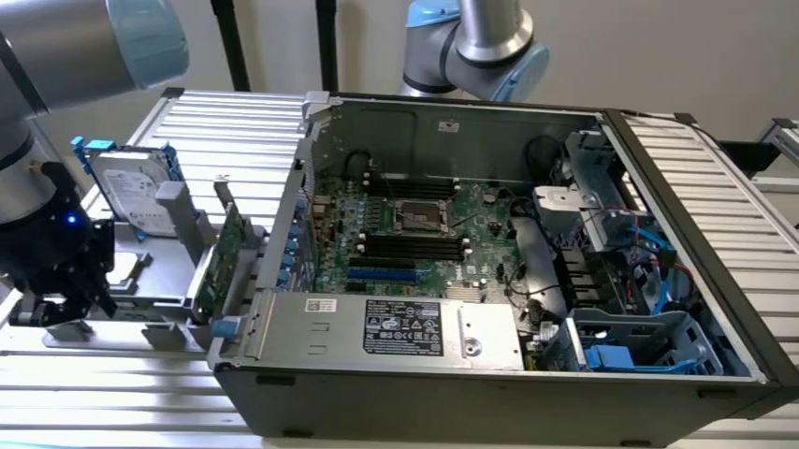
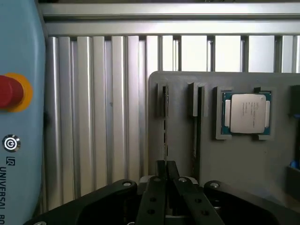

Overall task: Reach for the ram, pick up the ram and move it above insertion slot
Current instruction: 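Pick up the ram and move it above insertion slot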

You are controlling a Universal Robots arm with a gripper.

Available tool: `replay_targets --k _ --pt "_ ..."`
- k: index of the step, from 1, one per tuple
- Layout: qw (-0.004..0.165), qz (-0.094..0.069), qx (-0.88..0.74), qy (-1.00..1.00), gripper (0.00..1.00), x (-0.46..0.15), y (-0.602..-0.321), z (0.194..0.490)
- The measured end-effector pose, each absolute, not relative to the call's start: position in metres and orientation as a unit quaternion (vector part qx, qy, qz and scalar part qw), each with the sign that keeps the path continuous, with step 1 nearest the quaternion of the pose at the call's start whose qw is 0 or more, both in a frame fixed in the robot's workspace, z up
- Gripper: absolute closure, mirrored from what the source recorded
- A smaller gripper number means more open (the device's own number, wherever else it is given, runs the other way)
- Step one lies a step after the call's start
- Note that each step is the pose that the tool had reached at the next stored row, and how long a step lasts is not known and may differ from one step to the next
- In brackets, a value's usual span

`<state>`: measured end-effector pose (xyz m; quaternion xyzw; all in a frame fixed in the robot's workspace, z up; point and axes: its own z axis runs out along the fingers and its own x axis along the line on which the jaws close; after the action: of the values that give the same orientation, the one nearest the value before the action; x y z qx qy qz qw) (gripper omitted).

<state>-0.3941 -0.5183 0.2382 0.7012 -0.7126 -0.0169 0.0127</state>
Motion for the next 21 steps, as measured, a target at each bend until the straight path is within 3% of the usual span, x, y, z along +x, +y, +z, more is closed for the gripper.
replay_targets --k 21 --pt "0.009 -0.020 0.702 -0.711 0.87 -0.370 -0.519 0.332"
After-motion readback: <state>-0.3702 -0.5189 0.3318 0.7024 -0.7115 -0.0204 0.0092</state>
